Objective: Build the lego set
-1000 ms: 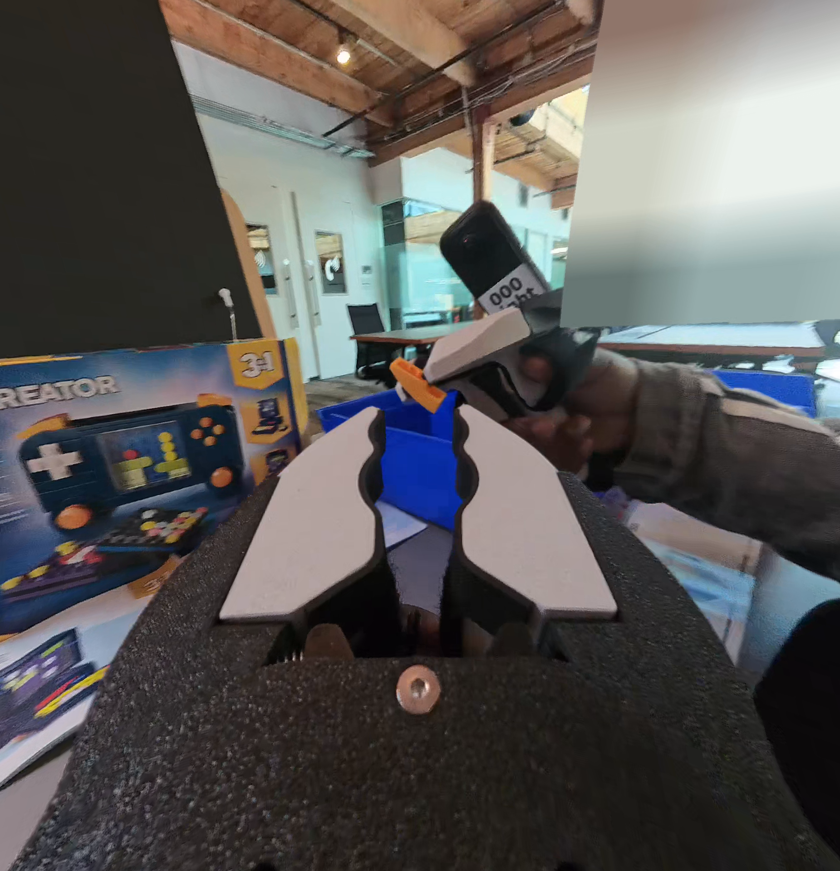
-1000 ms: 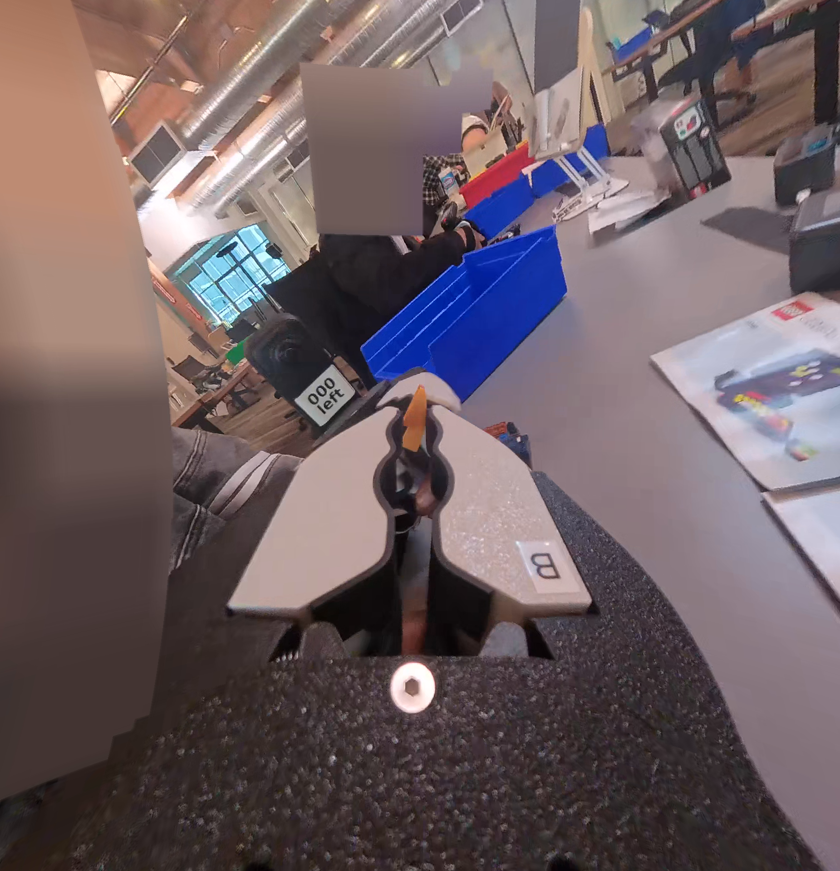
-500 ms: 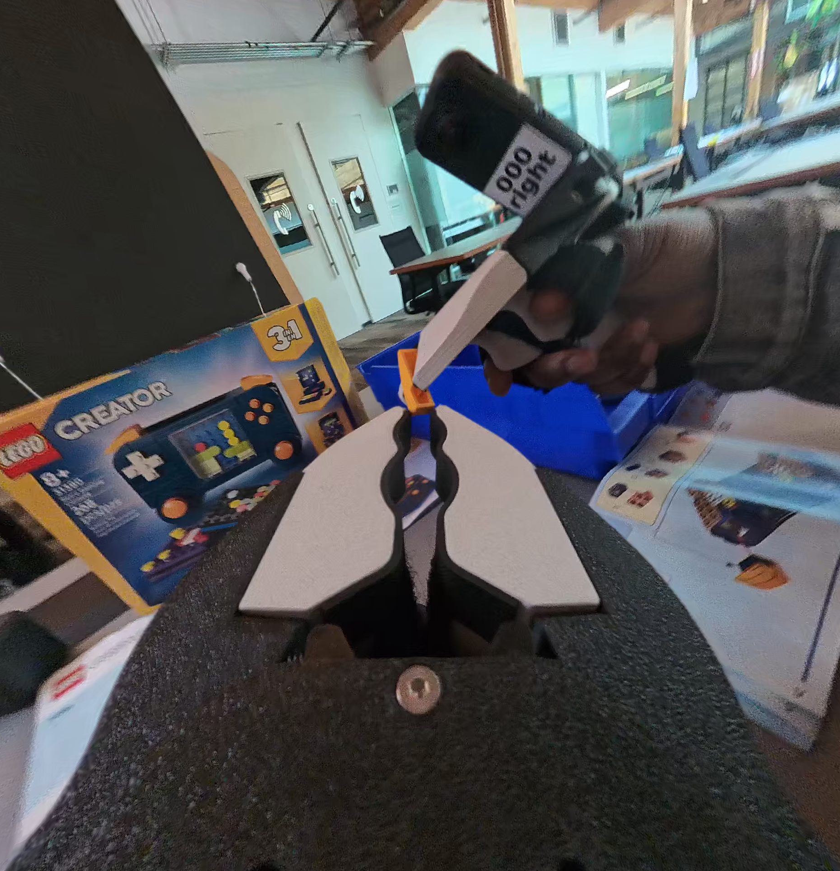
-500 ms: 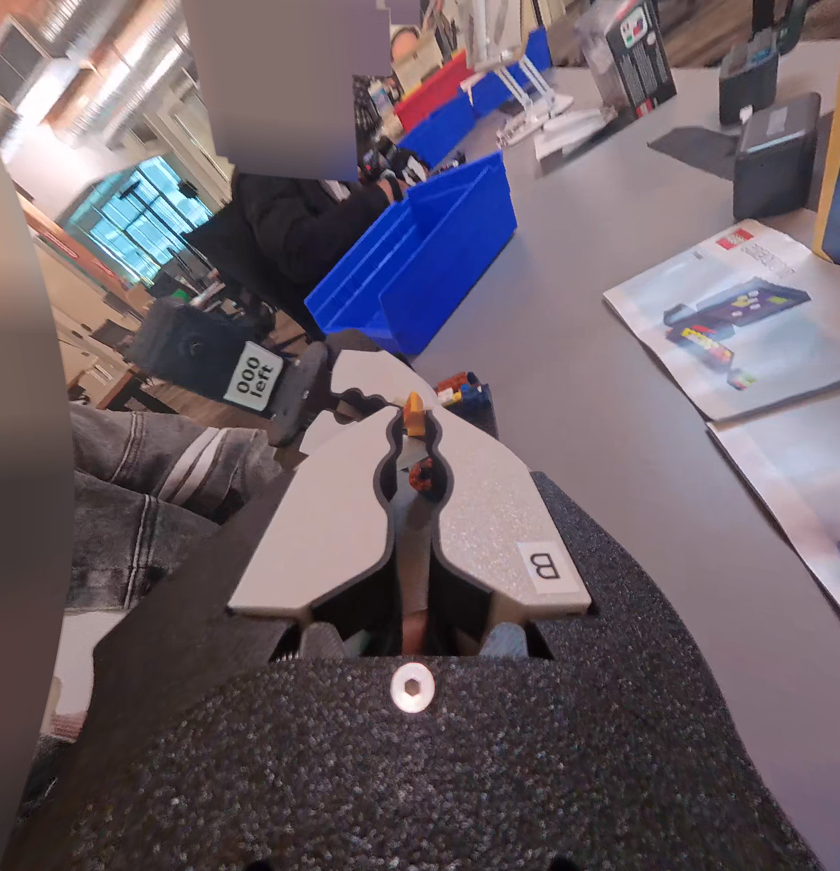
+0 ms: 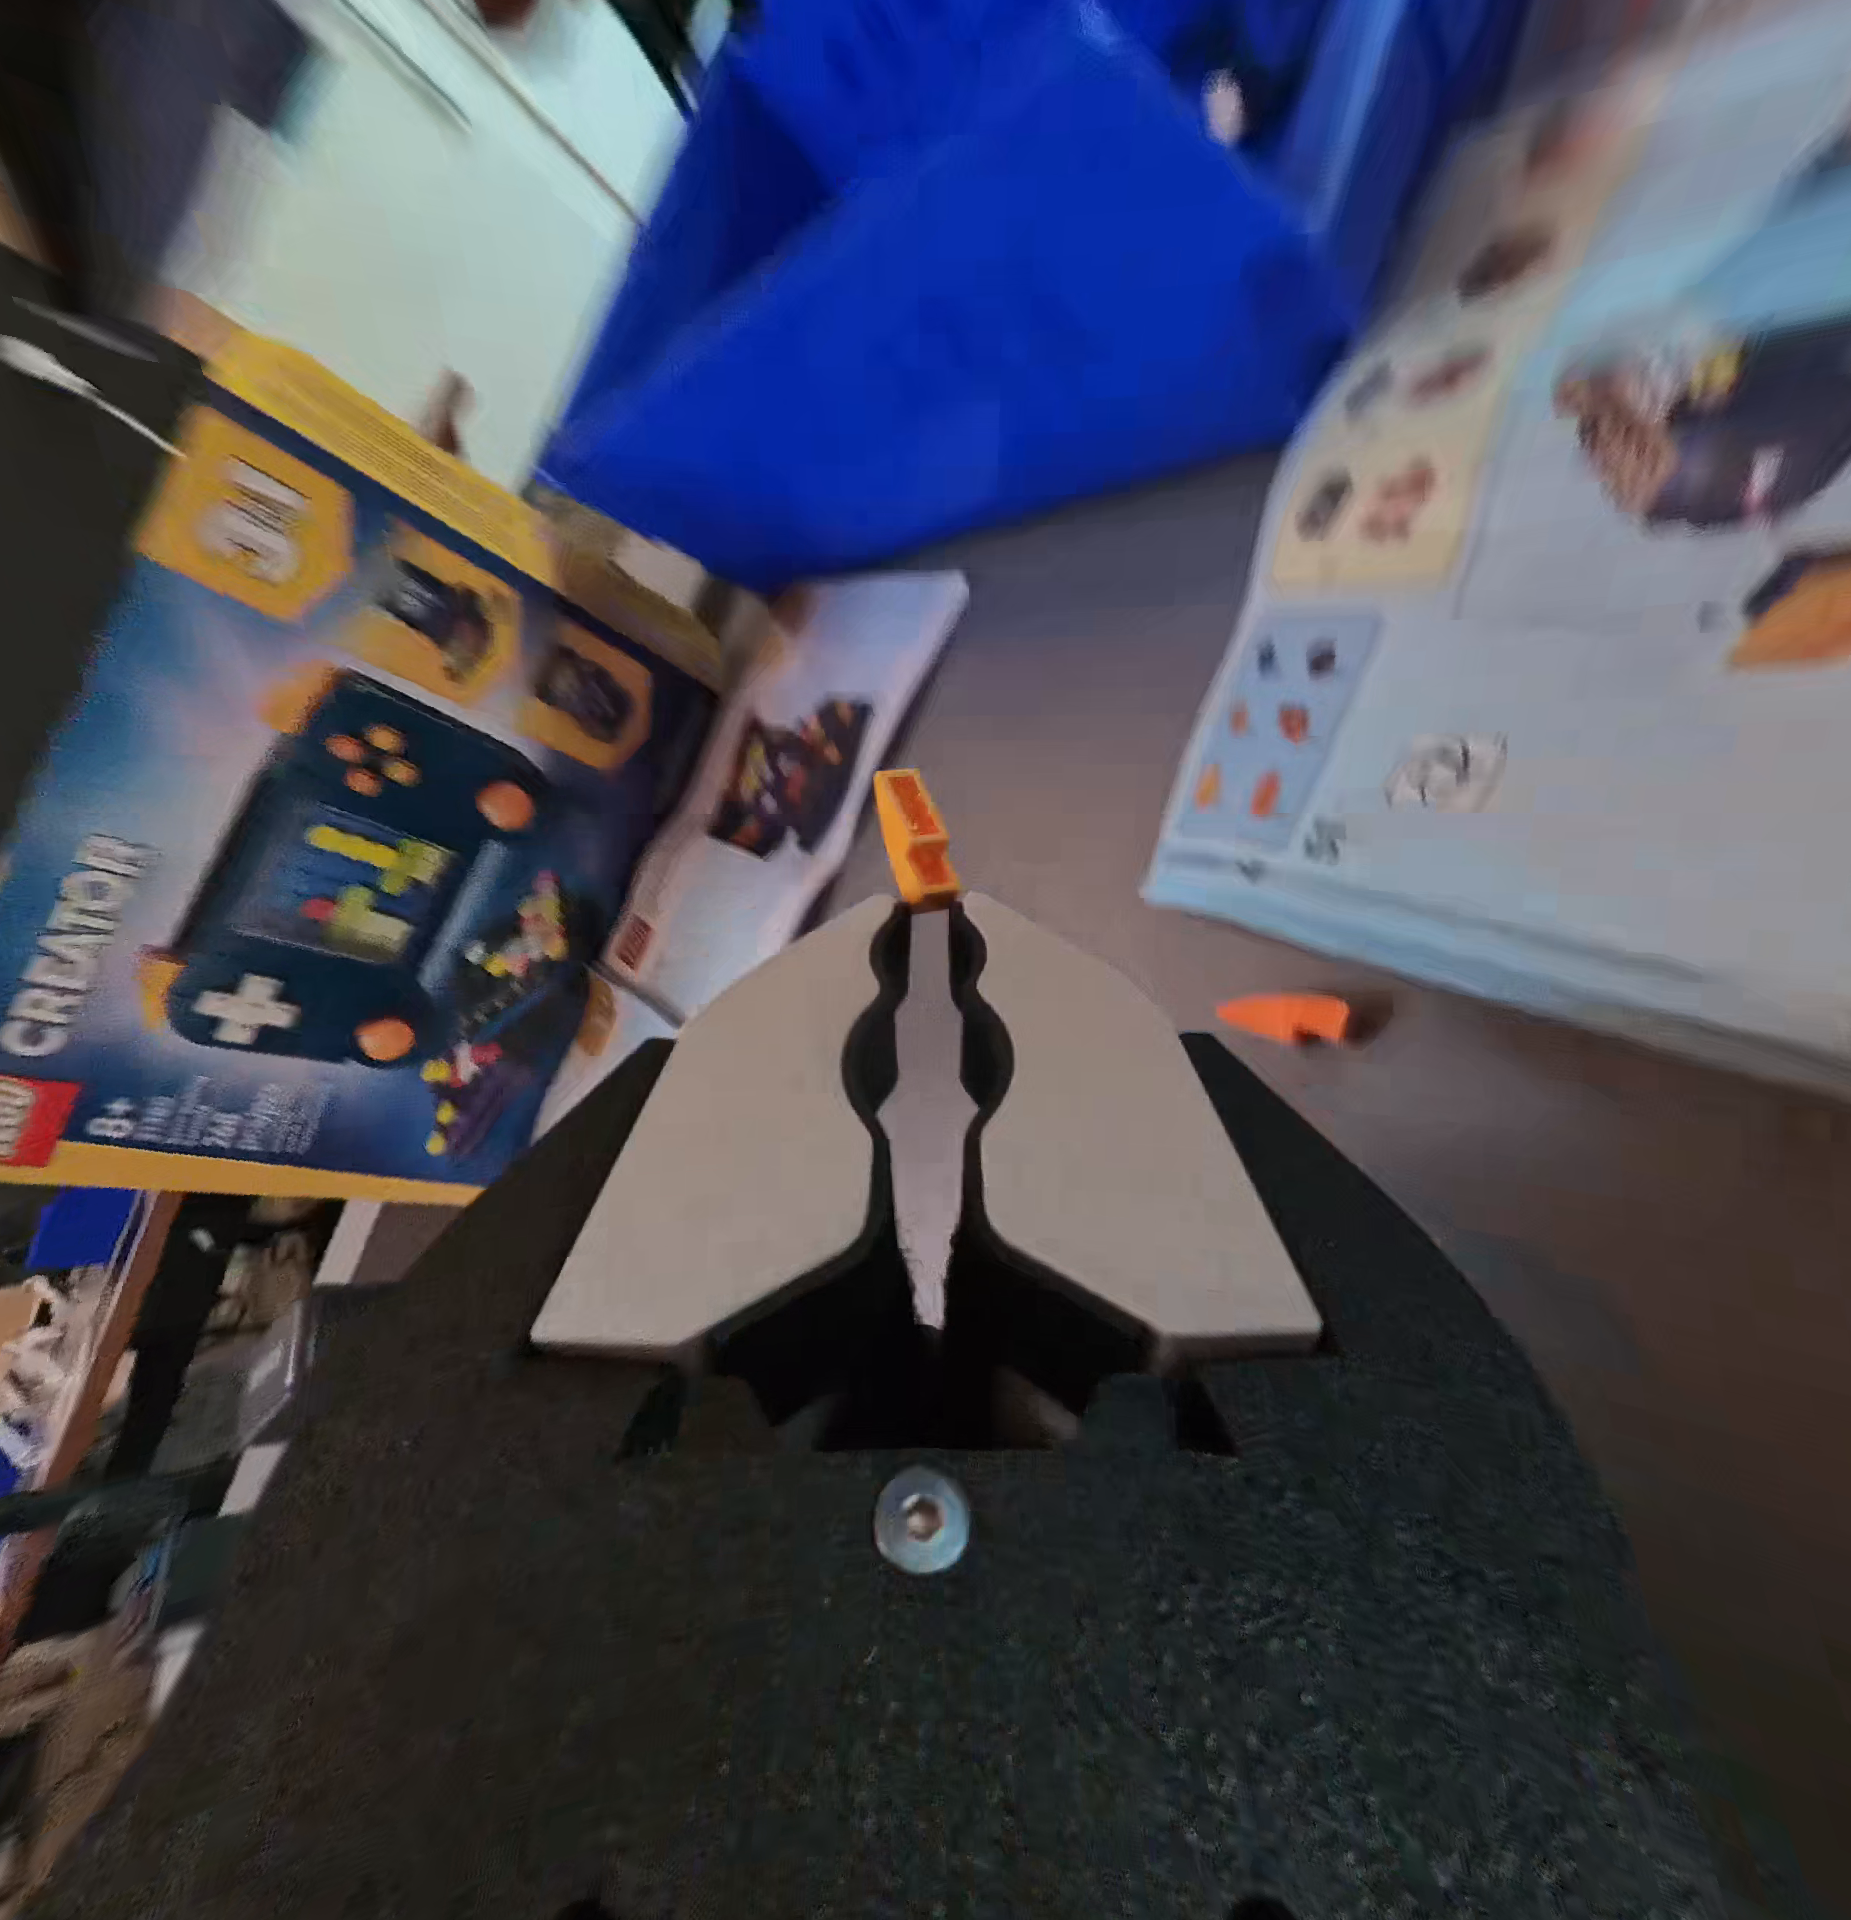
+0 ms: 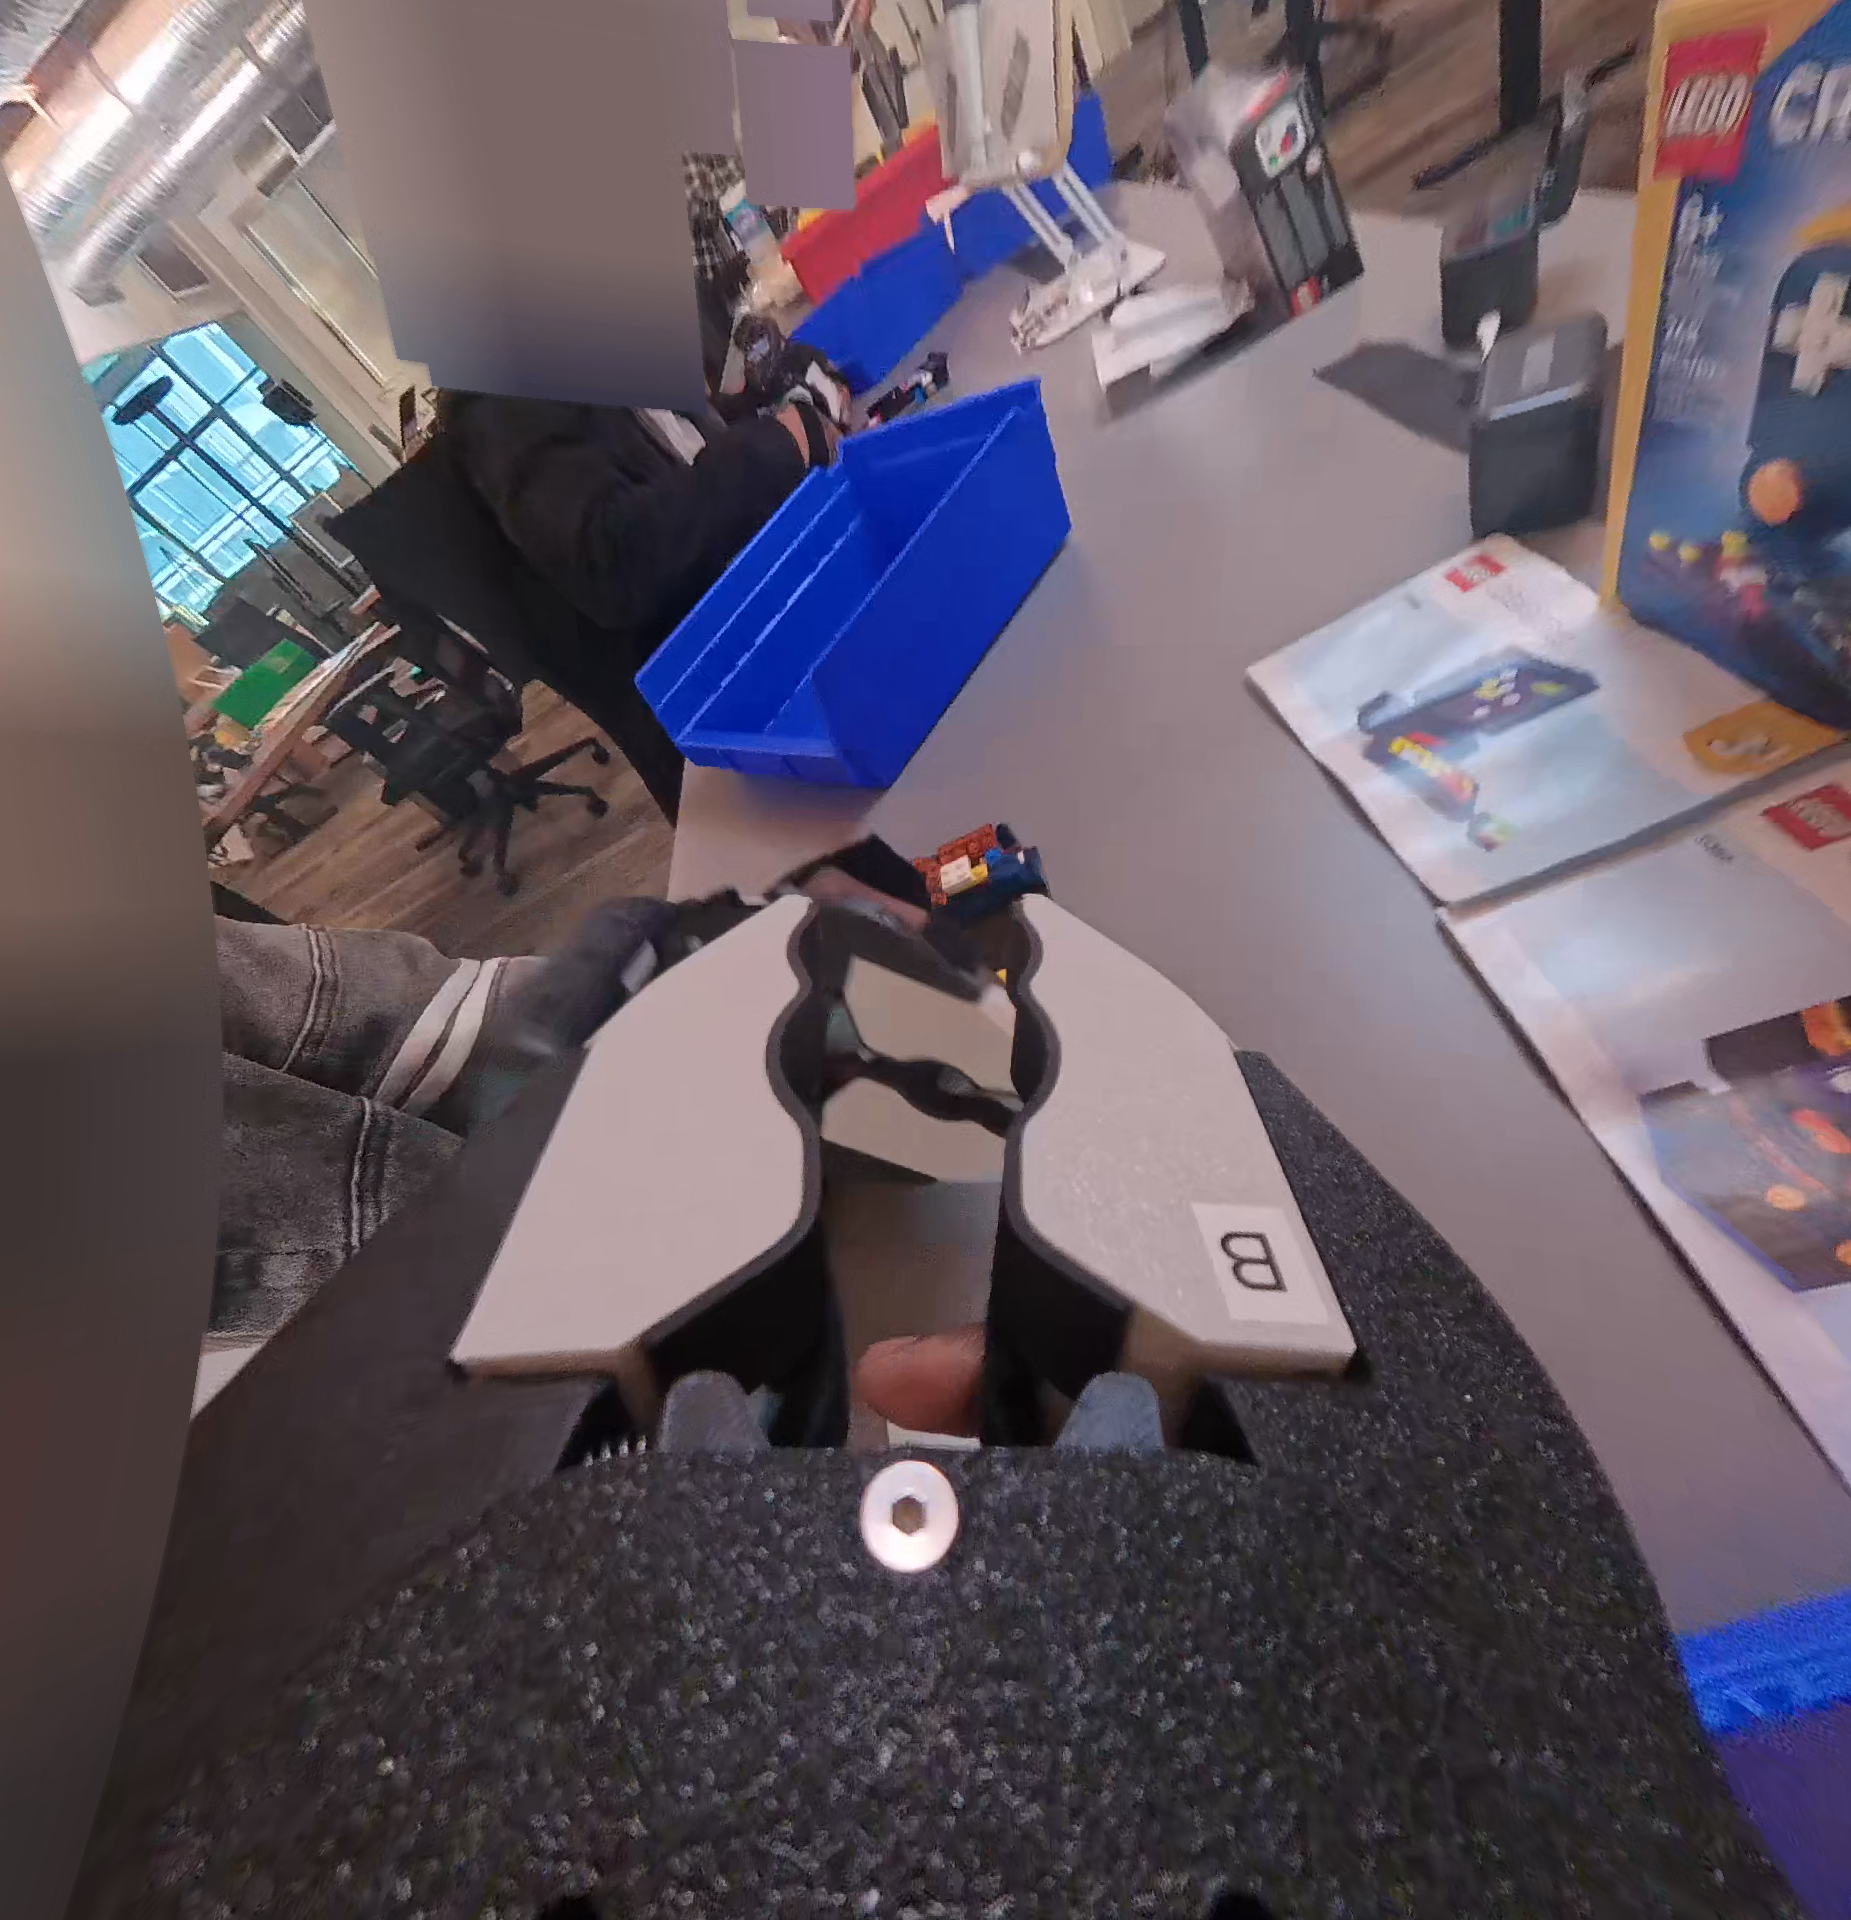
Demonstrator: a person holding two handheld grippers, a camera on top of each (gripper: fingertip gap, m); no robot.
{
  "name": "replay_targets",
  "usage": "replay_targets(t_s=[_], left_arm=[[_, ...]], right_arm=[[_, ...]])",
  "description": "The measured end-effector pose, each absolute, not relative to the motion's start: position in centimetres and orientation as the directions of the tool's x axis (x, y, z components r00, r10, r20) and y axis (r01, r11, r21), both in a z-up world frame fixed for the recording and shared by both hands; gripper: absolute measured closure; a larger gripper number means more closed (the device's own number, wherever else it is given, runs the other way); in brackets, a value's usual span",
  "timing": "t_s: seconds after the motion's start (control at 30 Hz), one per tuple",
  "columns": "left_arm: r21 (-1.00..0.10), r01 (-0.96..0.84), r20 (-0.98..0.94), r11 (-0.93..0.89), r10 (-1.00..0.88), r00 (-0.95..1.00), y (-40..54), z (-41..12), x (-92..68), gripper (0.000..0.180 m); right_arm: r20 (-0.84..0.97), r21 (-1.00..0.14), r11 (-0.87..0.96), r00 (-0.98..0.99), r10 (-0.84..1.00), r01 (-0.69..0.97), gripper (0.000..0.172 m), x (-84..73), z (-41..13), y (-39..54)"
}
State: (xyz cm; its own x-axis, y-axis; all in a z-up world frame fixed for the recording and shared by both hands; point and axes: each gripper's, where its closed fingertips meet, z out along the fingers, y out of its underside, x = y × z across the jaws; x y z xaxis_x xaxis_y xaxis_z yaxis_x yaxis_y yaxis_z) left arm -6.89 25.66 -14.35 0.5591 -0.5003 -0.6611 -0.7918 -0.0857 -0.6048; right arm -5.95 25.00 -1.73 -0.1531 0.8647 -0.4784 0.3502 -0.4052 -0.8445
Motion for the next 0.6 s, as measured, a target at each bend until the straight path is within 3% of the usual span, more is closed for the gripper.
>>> replay_targets(t_s=[0.17, 0.23, 0.4, 0.6], left_arm=[[-0.203, -0.963, -0.766, -0.18, -0.583, 0.27, 25.1, -19.3, -8.9, 0.174], [-0.123, -0.976, -0.765, -0.179, -0.61, 0.208, 24.7, -20.0, -9.1, 0.173], [-0.192, -0.964, -0.72, -0.184, -0.641, 0.266, 24.3, -20.3, -8.5, 0.167], [-0.34, -0.918, -0.639, -0.207, -0.665, 0.386, 24.1, -20.0, -7.9, 0.161]], right_arm=[[-0.376, -0.893, -0.33, -0.104, 0.921, 0.306, 0.139, -3.8, 0.0, 26.1], [-0.355, -0.9, -0.318, -0.079, 0.931, 0.299, 0.14, -2.9, 0.4, 26.7], [-0.217, -0.843, -0.236, 0.097, 0.971, 0.483, 0.141, 0.4, -2.7, 29.3], [-0.095, -0.516, -0.232, 0.214, 0.972, 0.825, 0.156, 6.4, -10.5, 31.1]])
